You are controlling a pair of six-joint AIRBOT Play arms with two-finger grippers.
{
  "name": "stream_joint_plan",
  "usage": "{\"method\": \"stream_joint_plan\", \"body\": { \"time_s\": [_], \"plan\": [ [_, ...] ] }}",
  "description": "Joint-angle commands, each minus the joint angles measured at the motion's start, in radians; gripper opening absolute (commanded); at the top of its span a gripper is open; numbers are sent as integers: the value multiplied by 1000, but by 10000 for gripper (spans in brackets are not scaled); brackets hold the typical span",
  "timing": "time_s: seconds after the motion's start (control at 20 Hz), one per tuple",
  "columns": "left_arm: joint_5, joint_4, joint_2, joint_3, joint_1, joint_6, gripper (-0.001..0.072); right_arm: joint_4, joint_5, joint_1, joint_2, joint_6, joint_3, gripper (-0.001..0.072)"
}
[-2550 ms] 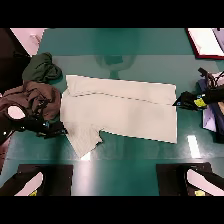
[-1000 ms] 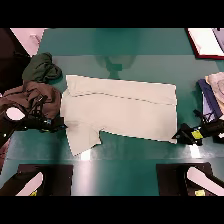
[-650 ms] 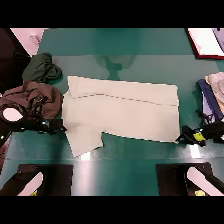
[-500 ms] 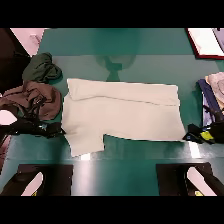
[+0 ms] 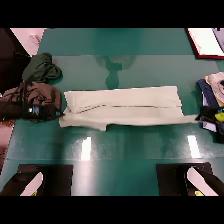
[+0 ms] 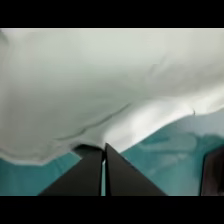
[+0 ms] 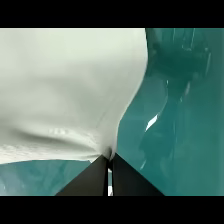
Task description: Fold the shirts.
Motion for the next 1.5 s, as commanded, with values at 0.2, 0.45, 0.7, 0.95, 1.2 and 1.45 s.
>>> {"method": "stream_joint_plan", "body": {
  "time_s": [0.2, 0.45, 0.7, 0.95, 1.2, 1.45],
  "plan": [
    [248, -18, -413, 274, 0, 68, 29, 13, -122, 84, -384, 53, 302, 13],
    [354, -22, -556, 341, 0, 70, 30, 120, -166, 84, -592, 53, 478, 17],
    [412, -64, -598, 344, 0, 60, 534, 295, -229, 79, -745, 39, 621, 455],
    [219, -69, -597, 354, 0, 96, 131, 286, -46, -7, -745, -89, 629, 455],
    [147, -70, -597, 354, -34, 123, 29, 310, -33, -142, -745, -173, 460, 628],
    [231, -71, -597, 354, -169, 122, 29, 408, -148, -136, -748, -296, 336, 588]
  ]
}}
